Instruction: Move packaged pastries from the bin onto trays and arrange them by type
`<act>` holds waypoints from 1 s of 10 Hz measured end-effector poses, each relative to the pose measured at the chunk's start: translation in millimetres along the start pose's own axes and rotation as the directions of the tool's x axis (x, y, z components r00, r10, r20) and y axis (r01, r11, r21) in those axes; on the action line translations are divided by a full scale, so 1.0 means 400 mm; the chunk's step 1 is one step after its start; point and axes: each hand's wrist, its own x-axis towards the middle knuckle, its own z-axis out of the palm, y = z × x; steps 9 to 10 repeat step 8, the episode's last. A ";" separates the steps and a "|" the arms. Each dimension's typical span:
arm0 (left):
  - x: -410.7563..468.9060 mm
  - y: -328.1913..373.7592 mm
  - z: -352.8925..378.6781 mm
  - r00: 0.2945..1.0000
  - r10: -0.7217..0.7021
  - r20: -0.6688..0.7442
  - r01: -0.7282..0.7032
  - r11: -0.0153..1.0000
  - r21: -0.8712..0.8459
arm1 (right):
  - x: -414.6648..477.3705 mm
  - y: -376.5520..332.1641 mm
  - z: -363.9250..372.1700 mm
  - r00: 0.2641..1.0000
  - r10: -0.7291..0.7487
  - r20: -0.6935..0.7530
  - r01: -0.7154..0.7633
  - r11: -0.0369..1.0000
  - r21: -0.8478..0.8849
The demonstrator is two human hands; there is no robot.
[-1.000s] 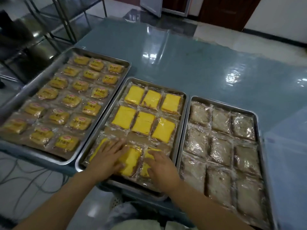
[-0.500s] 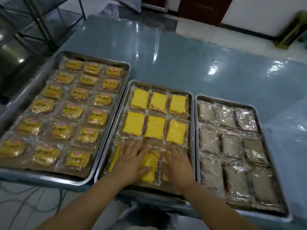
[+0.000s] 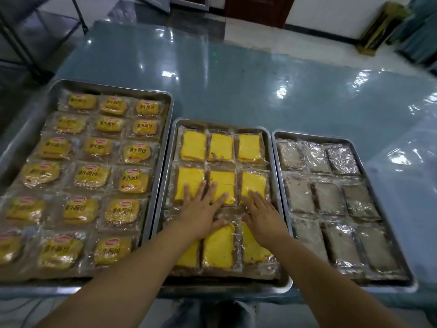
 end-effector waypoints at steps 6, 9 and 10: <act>-0.035 0.050 -0.120 0.999 -0.027 -0.045 0.024 0.998 -0.058 | -0.058 0.014 -0.099 0.999 0.050 0.006 -0.050 0.998 0.032; -0.052 0.137 -0.261 0.988 0.004 -0.154 -0.008 1.000 -0.025 | -0.145 0.085 -0.226 0.993 -0.014 -0.118 0.010 0.999 -0.033; -0.052 0.137 -0.261 0.988 0.004 -0.154 -0.008 1.000 -0.025 | -0.145 0.085 -0.226 0.993 -0.014 -0.118 0.010 0.999 -0.033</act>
